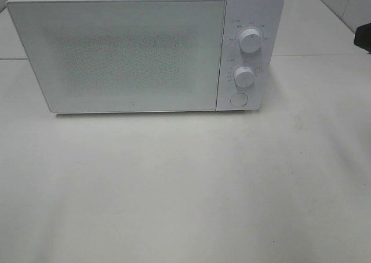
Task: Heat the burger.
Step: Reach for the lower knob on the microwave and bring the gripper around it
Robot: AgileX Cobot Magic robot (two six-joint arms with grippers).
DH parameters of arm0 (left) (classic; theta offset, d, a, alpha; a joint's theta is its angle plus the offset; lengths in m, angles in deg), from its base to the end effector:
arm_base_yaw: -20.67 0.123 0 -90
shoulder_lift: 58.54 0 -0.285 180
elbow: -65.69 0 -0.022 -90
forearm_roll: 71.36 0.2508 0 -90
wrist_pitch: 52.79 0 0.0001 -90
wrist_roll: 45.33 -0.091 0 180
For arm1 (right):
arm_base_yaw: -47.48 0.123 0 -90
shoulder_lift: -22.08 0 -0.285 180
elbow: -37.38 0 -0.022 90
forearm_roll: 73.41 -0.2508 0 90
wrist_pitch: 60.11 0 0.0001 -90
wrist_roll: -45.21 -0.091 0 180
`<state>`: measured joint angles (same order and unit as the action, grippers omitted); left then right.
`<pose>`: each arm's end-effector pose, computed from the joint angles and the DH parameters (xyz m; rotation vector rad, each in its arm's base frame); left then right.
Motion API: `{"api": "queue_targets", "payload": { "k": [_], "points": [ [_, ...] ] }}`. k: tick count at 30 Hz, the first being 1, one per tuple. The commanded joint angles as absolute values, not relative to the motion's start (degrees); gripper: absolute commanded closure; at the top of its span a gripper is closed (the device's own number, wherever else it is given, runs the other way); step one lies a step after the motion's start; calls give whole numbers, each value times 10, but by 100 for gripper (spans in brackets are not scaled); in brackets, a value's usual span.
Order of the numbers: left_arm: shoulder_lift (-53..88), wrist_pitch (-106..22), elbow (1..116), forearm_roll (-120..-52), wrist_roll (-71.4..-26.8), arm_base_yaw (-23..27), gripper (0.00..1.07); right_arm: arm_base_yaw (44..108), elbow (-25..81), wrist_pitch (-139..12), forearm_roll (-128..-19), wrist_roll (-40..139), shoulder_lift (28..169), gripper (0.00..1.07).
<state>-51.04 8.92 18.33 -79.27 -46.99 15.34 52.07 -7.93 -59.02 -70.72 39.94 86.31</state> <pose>-0.0102 -0.0101 0.2824 0.1338 2.0286 -0.2051 0.2043 0.0163 0.2844 -0.0333 1.9314 0.0827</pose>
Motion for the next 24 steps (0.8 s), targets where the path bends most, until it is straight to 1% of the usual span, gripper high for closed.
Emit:
{"api": "queue_targets", "payload": {
  "k": [1, 2, 3, 5, 8, 9, 11, 13, 16, 19, 21, 22, 23, 24],
  "points": [
    [-525, 84, 181, -794, -469, 155, 9, 518, -111, -691, -692, 395, 897, 32],
    [-525, 84, 181, -794, -469, 155, 9, 518, -121, -724, -692, 396, 905, 32],
    [-525, 84, 181, -794, -469, 155, 9, 518, -121, -724, -692, 396, 905, 32],
    [-525, 84, 181, -794, -469, 155, 9, 518, -167, -830, -694, 409, 927, 32],
    [-525, 84, 181, -794, -469, 155, 9, 518, -177, -855, -695, 410, 933, 32],
    [-525, 84, 181, -794, -469, 155, 9, 518, -193, -901, -697, 410, 942, 32],
    [-525, 84, 181, -794, -469, 155, 9, 518, -202, -924, -697, 410, 947, 32],
    [-525, 84, 181, -794, -469, 155, 9, 518, -228, -1002, -699, 442, 979, 32],
    [-525, 84, 181, -794, -469, 155, 9, 519, -235, -1046, -705, 458, 1017, 32],
    [-525, 84, 181, -794, -469, 155, 9, 522, -235, -1057, -715, 461, 1030, 32],
    [-525, 84, 181, -794, -469, 155, 9, 548, -239, -1106, -783, 515, 1071, 32],
    [-525, 84, 181, -794, -469, 155, 9, 548, -239, -1106, -783, 515, 1071, 32],
    [-525, 84, 181, -794, -469, 155, 9, 560, -242, -1126, -809, 542, 1082, 32],
    [-525, 84, 181, -794, -469, 155, 9, 585, -247, -1167, -862, 590, 1101, 32]
  ]
}}
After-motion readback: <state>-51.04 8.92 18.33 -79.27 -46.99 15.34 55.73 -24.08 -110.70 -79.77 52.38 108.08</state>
